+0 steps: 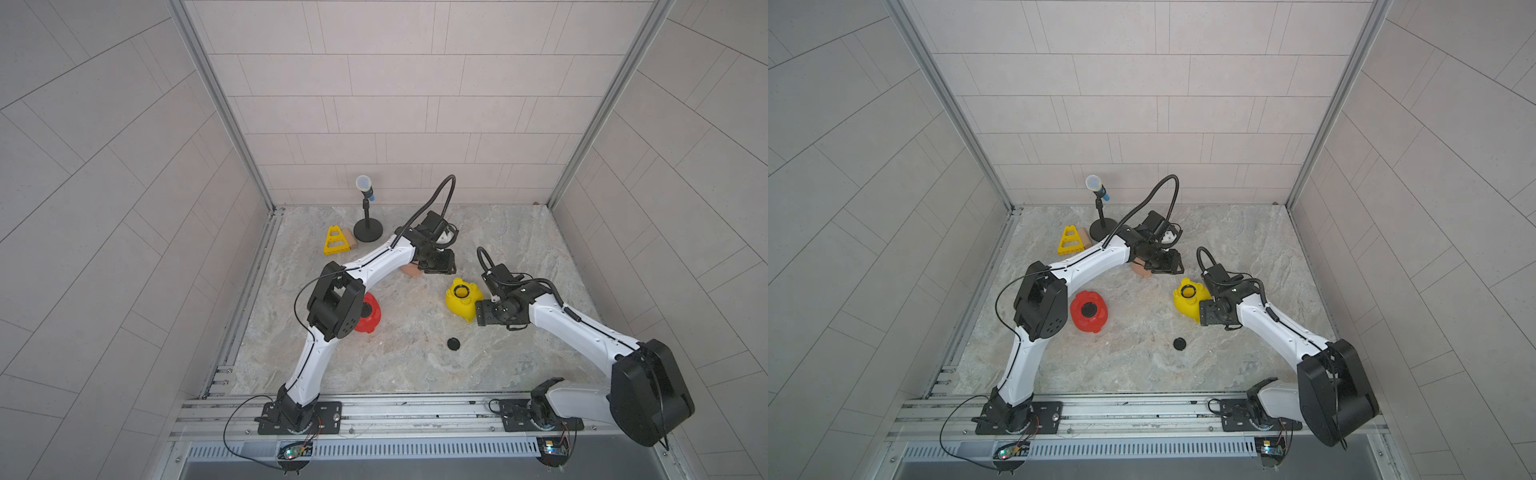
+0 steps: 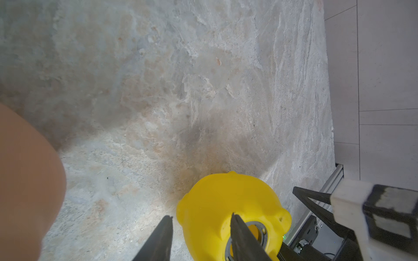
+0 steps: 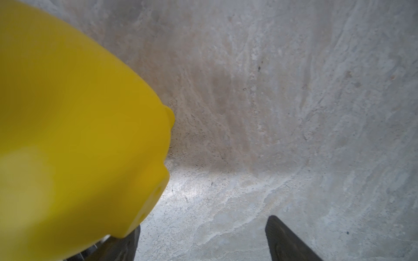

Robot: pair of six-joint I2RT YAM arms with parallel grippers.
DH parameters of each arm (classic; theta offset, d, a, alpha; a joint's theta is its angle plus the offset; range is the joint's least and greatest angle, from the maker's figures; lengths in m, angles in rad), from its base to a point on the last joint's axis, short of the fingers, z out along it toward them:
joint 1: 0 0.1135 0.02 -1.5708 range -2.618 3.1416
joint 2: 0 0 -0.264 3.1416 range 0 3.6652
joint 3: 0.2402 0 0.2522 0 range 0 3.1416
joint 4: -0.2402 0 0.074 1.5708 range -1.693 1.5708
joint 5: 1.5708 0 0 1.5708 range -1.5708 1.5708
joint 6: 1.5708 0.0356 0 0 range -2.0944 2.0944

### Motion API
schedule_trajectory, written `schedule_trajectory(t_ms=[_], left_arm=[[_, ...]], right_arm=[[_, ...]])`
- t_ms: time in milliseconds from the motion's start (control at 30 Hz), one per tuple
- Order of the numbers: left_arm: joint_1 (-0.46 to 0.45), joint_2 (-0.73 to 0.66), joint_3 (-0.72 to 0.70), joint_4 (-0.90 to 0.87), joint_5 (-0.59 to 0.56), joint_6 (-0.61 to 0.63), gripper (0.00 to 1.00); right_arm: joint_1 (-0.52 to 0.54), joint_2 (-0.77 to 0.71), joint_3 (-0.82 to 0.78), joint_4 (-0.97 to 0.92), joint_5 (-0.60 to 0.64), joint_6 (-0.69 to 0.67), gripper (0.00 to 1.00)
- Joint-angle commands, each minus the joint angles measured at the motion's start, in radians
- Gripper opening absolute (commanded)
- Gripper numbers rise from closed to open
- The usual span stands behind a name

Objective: Close piggy banks
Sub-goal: Adjust the piggy bank at the center of the board.

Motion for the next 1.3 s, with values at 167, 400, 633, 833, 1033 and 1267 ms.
schedule_trajectory(t_ms=[167, 400, 633, 833, 1033, 1267], left_arm=[[-0.004, 0.067, 0.125, -0.046, -0.008, 0.006, 0.48], [-0.005, 0.098, 0.15, -0.055, -0.016, 0.008, 0.48], [-0.012, 0.106, 0.14, -0.056, -0.01, 0.008, 0.48], [-0.018, 0.086, 0.09, -0.048, -0.028, 0.007, 0.48], [-0.018, 0.074, 0.063, -0.043, -0.034, 0.006, 0.48], [-0.019, 0.035, -0.01, -0.001, -0.047, -0.015, 0.48]], right_arm=[[-0.053, -0.003, -0.017, 0.032, 0.002, 0.042, 0.87], [-0.099, 0.024, -0.019, 0.071, -0.047, 0.038, 0.84], [-0.137, 0.062, -0.011, 0.093, -0.067, 0.046, 0.84], [-0.157, 0.092, 0.001, 0.111, -0.08, 0.051, 0.84], [-0.175, 0.123, 0.022, 0.124, -0.082, 0.056, 0.84], [-0.189, 0.159, 0.06, 0.131, -0.089, 0.058, 0.84]])
